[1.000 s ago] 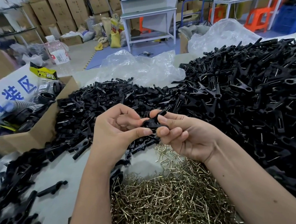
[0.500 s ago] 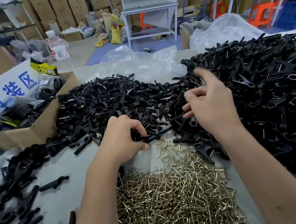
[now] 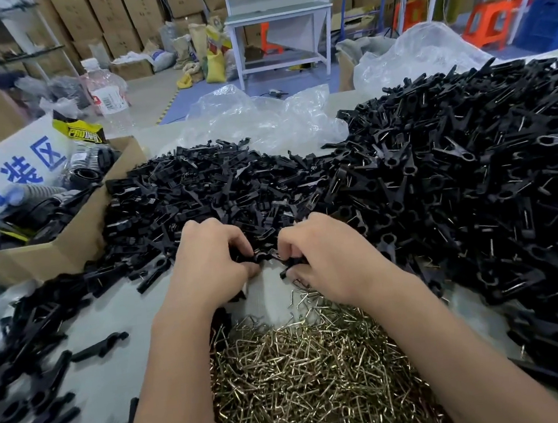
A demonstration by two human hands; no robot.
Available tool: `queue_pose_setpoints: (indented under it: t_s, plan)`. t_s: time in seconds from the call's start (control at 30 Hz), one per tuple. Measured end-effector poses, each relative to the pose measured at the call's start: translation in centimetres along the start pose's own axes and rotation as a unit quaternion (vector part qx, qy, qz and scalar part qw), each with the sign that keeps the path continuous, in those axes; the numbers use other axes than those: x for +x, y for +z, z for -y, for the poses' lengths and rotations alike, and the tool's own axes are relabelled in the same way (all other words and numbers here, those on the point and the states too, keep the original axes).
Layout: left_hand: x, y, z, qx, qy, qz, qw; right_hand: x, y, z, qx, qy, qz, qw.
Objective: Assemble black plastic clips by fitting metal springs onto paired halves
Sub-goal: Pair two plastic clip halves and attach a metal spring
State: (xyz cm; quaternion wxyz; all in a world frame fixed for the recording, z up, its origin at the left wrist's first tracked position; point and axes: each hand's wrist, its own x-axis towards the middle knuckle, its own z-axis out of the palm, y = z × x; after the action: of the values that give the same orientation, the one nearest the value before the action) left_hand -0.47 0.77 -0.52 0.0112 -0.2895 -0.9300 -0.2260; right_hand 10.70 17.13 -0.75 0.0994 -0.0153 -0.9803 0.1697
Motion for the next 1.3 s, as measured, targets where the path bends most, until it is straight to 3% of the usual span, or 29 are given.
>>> queue_pose_setpoints:
  t_s: [0.13, 0.23, 0.33, 0.47, 0.57, 0.7, 0.8, 0.97, 1.03, 1.17, 1.3]
  plan:
    - [0.1, -1.3, 0.3, -0.135, 0.009, -0.036, 0.990, 0.0, 0.0, 0.0, 0.095, 0.004, -0.047, 0.994]
    - [0.1, -2.1, 0.0, -0.265, 0.014, -0.081, 0.961, 0.3, -0.7, -0.2, 0.250, 0.061, -0.075, 0.963]
    - [-0.1, -1.9, -0.4, -0.356, -0.002, -0.100, 0.929, 0.3, -1.3, -0.1, 0.416, 0.090, -0.088, 0.901]
    - [-0.3, -1.6, -0.6, -0.450, -0.042, -0.091, 0.887, 0.5, -1.4, 0.2, 0.530, 0.159, -0.130, 0.823]
    - [-0.3, -1.4, -1.1, -0.476, -0.065, -0.071, 0.874, 0.7, -1.4, 0.1, 0.626, 0.209, -0.131, 0.739]
    - [-0.4, -1.3, -2.0, -0.519, -0.088, -0.051, 0.849, 0.7, -1.8, -0.4, 0.693, 0.200, -0.080, 0.688]
    - [-0.5, -1.4, -2.4, -0.567, -0.099, -0.025, 0.817, 0.5, -2.2, -1.1, 0.689, 0.173, -0.040, 0.702]
    - [-0.2, -1.2, -2.4, -0.646, -0.115, -0.015, 0.754, 0.5, -2.0, -1.1, 0.598, 0.169, -0.076, 0.780]
    - [-0.1, -1.1, -2.7, -0.639, -0.126, -0.016, 0.758, 0.6, -1.8, -0.9, 0.581, 0.165, -0.091, 0.792]
    - [-0.3, -0.8, -3.1, -0.585, -0.120, -0.001, 0.802, 0.7, -1.2, -0.5, 0.566, 0.152, -0.110, 0.803]
    - [-0.3, -0.8, -3.3, -0.565, -0.117, 0.013, 0.817, 0.7, -1.1, -0.5, 0.541, 0.127, -0.134, 0.821]
